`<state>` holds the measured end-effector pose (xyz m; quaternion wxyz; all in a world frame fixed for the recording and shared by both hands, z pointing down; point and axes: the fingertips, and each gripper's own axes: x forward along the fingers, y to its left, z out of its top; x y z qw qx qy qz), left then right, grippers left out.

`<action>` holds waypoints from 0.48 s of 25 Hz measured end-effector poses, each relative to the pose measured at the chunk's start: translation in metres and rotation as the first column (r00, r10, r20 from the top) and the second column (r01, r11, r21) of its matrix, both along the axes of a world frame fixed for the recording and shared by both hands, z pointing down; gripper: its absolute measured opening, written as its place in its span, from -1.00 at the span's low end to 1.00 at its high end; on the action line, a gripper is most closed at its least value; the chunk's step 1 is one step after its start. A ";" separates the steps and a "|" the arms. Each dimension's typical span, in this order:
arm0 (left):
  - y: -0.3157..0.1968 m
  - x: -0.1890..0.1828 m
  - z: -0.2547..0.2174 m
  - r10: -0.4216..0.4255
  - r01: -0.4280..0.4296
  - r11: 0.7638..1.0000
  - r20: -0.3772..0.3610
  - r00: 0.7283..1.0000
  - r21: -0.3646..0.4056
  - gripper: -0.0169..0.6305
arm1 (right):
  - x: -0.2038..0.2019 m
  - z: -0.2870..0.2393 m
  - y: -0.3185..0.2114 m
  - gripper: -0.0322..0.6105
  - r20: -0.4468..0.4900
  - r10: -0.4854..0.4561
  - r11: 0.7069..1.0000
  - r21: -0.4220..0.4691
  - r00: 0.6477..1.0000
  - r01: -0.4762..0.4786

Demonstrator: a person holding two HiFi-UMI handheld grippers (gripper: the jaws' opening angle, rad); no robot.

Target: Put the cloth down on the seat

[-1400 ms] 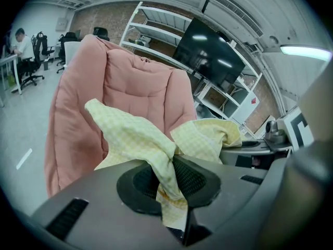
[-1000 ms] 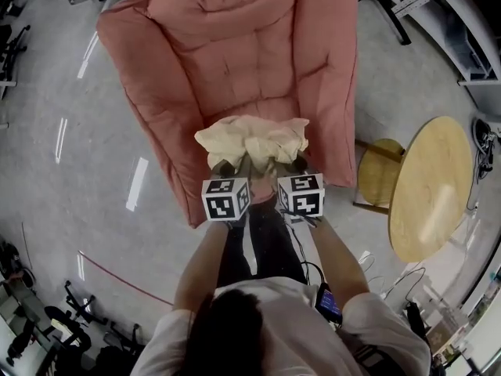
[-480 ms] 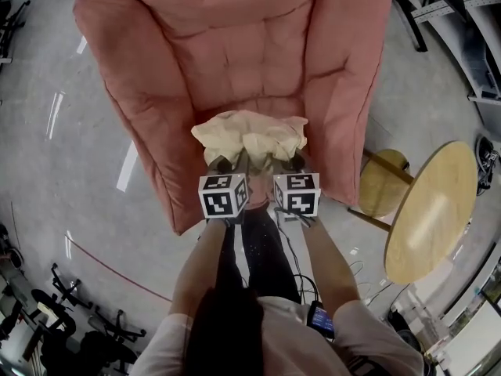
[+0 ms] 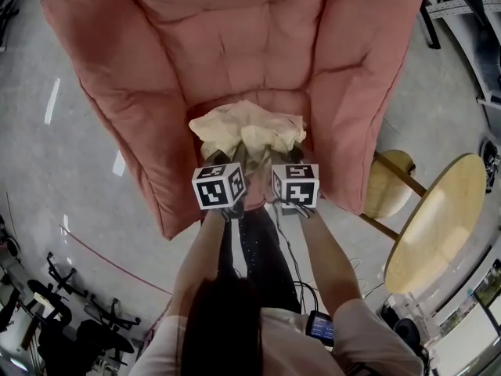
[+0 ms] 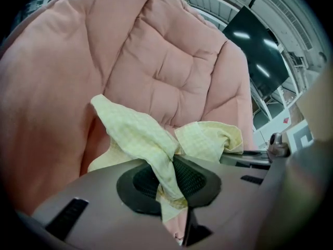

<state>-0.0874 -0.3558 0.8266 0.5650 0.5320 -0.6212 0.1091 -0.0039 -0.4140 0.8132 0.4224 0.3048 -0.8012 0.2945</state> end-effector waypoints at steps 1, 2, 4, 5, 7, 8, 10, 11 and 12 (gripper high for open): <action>0.001 0.000 0.004 -0.006 0.006 1.000 -0.003 1.000 -0.015 -0.70 | 0.000 0.004 0.001 -0.57 -0.001 -0.002 1.000 -0.007 1.000 0.002; 0.002 0.001 0.008 -0.010 0.010 1.000 -0.007 1.000 -0.024 -0.70 | 0.001 0.008 0.002 -0.57 -0.003 -0.004 1.000 -0.010 1.000 0.004; 0.002 0.003 0.014 -0.003 0.002 1.000 -0.015 1.000 -0.027 -0.70 | 0.002 0.017 0.003 -0.57 -0.007 -0.002 1.000 -0.021 1.000 0.001; 0.003 0.004 0.017 0.006 -0.007 1.000 -0.018 1.000 -0.028 -0.70 | 0.003 0.021 0.004 -0.57 -0.008 0.002 0.999 -0.033 1.000 -0.002; 0.006 0.006 0.023 0.021 -0.022 0.999 -0.025 0.999 -0.039 -0.70 | 0.005 0.030 0.007 -0.57 -0.008 0.006 0.998 -0.062 1.000 -0.006; 0.008 0.007 0.027 0.025 -0.026 0.999 -0.028 0.999 -0.045 -0.70 | 0.006 0.033 0.009 -0.57 -0.009 0.004 0.998 -0.070 1.000 -0.004; 0.009 0.009 0.033 0.031 -0.032 0.998 -0.031 0.999 -0.054 -0.70 | 0.007 0.040 0.011 -0.57 -0.012 -0.003 0.997 -0.074 1.000 0.002; 0.010 0.010 0.036 0.034 -0.036 0.998 -0.031 0.999 -0.056 -0.70 | 0.008 0.043 0.013 -0.57 -0.015 -0.004 0.997 -0.076 1.000 0.003; 0.011 0.011 0.039 0.037 -0.039 0.998 -0.032 0.999 -0.057 -0.70 | 0.008 0.046 0.014 -0.57 -0.018 -0.003 0.997 -0.081 1.000 0.002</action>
